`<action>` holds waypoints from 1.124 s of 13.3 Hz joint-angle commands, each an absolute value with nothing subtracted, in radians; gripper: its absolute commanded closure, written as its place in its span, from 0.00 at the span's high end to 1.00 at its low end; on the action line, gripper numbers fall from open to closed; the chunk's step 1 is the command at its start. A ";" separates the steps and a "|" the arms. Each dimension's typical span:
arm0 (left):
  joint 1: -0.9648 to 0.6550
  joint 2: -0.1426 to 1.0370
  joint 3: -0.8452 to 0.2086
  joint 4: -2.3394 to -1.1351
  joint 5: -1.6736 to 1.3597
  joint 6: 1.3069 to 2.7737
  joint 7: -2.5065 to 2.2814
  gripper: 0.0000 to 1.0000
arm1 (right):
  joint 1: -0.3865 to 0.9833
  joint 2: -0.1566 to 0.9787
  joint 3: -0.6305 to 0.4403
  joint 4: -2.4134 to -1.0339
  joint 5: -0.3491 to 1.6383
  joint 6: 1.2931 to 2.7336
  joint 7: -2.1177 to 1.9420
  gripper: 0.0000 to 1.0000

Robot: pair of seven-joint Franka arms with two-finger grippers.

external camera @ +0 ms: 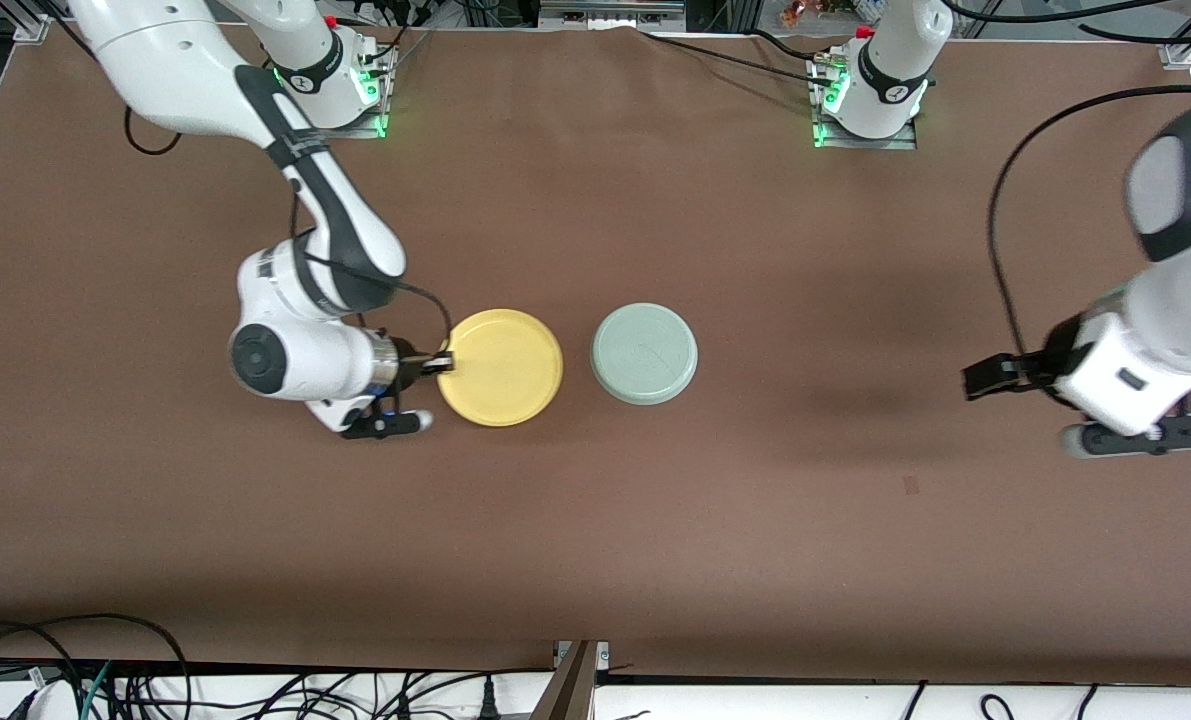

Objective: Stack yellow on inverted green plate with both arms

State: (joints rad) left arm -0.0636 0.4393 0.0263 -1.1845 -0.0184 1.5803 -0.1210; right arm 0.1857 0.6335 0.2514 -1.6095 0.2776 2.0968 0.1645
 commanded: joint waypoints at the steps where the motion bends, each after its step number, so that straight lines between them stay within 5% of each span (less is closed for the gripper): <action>1: 0.015 0.405 0.011 -1.226 -0.041 1.574 0.021 1.00 | 0.268 0.675 0.249 -1.606 0.365 2.216 0.179 0.00; 7: 0.075 0.034 0.012 -1.734 -0.055 1.779 0.071 1.00 | 0.414 0.730 0.249 -1.600 0.405 2.367 0.324 0.00; 15: 0.084 0.076 0.017 -1.623 -0.038 1.764 0.112 1.00 | 0.465 0.779 0.247 -1.592 0.407 2.439 0.347 0.00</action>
